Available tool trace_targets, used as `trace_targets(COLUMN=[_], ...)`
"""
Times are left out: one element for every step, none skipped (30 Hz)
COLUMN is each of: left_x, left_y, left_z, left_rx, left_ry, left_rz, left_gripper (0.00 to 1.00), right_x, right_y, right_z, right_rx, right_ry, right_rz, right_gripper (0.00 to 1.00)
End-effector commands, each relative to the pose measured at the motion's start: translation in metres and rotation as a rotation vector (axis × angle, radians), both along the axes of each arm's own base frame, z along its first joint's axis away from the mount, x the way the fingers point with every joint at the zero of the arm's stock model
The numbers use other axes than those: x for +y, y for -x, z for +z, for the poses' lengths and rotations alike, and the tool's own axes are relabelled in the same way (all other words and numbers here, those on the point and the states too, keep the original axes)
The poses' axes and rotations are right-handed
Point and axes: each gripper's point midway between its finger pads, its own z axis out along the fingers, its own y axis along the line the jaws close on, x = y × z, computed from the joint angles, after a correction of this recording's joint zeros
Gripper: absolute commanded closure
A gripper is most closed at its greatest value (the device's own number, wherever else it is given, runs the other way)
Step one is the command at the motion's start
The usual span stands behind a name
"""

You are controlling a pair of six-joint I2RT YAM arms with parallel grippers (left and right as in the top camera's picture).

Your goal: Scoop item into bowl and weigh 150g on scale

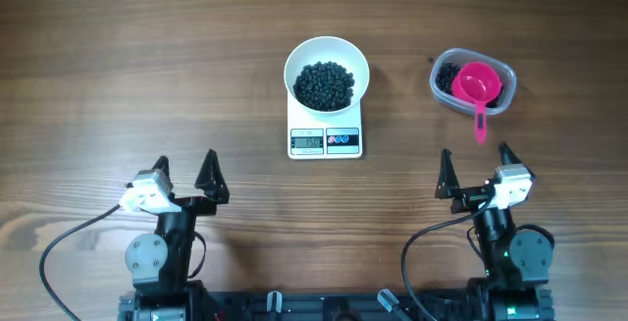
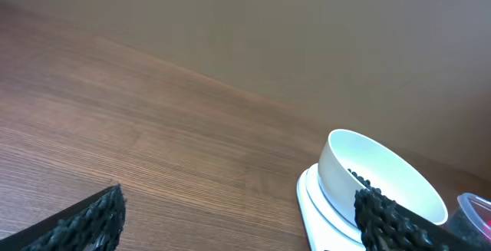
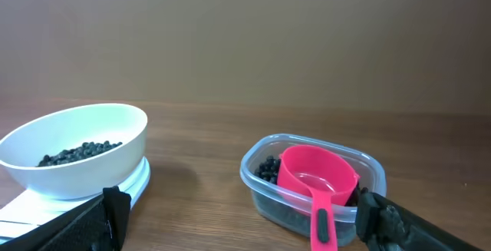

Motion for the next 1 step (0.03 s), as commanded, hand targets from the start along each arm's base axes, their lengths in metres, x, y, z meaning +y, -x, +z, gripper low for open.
trace_targets(left_x=[0.0005], left_y=[-0.0001], left_z=[-0.0027], left_rx=[0.005], left_ry=[0.009], left_rz=[0.006], left_gripper=[0.00], right_x=[-0.0039], right_y=[0.0000], right_z=[0.0016], right_rx=[-0.007], right_ry=[-0.019], right_rz=[-0.021], right_gripper=[0.00])
